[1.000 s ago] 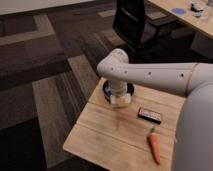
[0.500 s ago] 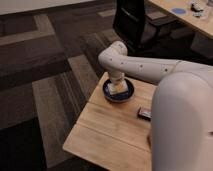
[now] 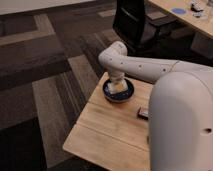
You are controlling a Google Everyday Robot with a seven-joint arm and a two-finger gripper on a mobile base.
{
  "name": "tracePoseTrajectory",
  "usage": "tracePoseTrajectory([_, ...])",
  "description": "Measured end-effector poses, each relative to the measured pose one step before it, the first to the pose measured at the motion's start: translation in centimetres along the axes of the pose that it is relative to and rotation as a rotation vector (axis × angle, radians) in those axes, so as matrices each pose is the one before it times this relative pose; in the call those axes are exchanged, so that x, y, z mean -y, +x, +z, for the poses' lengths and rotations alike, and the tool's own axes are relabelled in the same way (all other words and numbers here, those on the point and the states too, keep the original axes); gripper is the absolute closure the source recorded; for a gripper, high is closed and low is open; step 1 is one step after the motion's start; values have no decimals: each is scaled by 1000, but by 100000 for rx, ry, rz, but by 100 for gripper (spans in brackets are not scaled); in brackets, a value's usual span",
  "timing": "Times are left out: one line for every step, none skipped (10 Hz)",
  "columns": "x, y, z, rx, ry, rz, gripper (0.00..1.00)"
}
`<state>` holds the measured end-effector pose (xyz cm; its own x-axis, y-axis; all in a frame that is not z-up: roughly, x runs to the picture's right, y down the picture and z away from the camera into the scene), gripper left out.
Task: Place the white sponge in the ceramic bowl
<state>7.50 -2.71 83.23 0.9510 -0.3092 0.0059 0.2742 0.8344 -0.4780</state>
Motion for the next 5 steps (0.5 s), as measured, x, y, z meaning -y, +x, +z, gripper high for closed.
tracePoseTrajectory([-26,63,8,-27,-22,89,24])
tracePoseTrajectory([23,-80,-11,52,23,-108,20])
tracePoseTrajectory([1,3,-4,11,14,12,20])
tracePoseTrajectory([5,-21,-3,11,4,-33,20])
tracePoseTrajectory([-10,27,2,-10,-6,39,20])
